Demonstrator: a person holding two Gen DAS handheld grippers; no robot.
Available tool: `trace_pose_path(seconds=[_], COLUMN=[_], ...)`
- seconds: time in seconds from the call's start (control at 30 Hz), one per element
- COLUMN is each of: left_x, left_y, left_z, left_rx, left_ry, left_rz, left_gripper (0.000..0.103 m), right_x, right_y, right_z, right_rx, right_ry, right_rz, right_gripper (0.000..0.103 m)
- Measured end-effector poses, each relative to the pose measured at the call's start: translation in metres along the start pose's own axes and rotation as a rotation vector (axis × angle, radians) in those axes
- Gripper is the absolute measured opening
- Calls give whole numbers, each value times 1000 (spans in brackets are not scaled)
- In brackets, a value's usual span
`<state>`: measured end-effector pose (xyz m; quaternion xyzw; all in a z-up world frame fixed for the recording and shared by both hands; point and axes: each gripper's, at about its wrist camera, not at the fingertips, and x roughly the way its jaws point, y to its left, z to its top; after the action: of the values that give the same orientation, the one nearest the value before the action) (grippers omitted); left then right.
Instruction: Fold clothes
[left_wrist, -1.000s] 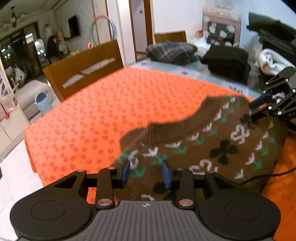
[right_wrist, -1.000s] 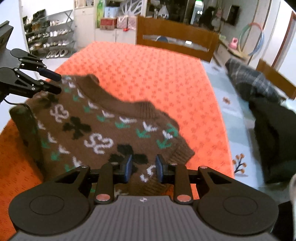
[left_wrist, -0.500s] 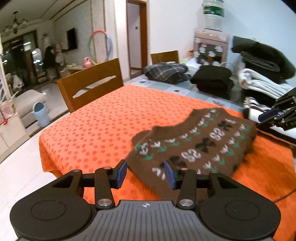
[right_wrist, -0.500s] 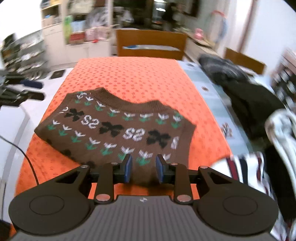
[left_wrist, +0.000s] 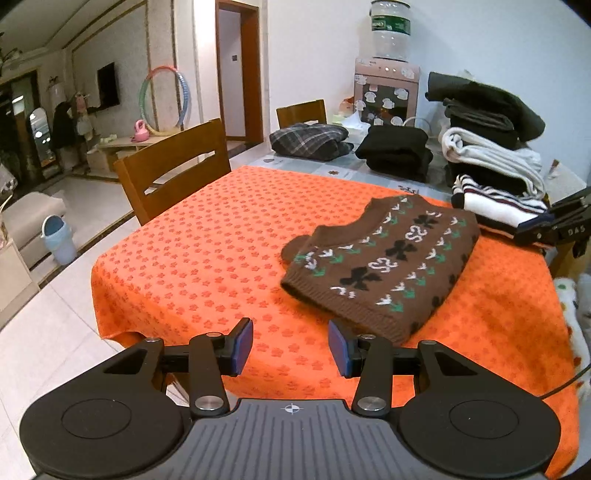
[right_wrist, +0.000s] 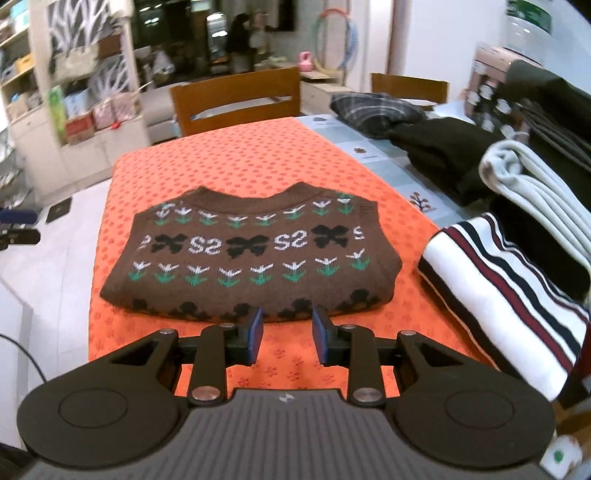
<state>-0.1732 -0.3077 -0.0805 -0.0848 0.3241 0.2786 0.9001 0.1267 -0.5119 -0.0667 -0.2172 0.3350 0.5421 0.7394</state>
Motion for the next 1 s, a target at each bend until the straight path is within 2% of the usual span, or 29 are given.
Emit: trace_pose_path(seconds=[0.23,0.43,0.57,0.7,0.83,1.0], left_x=[49,116,155,187,205,215], left_y=[28,38,40,44,48,50], left_z=[24,53,68,77,77,76], left_rx=[46,180,189,146,138,125], left_ry=[21,72,147,204,263,325], left_rz=[-85,-265,-372,-423,-483,-559], left_gripper=[48,48,48,48,47,46], right_x=[25,76,103,114,118,129], right_y=[-10,-20,-26,-32,-52,-74], right_z=[15,34,44,50,50,52], right_rx=[107,141,171,208,302,376], right_ry=[-49,-47,-33,-23,-26,-10], right_rz=[-103,-199,-253,-314,-324,-285], right_gripper=[34,34,34,37,48,55])
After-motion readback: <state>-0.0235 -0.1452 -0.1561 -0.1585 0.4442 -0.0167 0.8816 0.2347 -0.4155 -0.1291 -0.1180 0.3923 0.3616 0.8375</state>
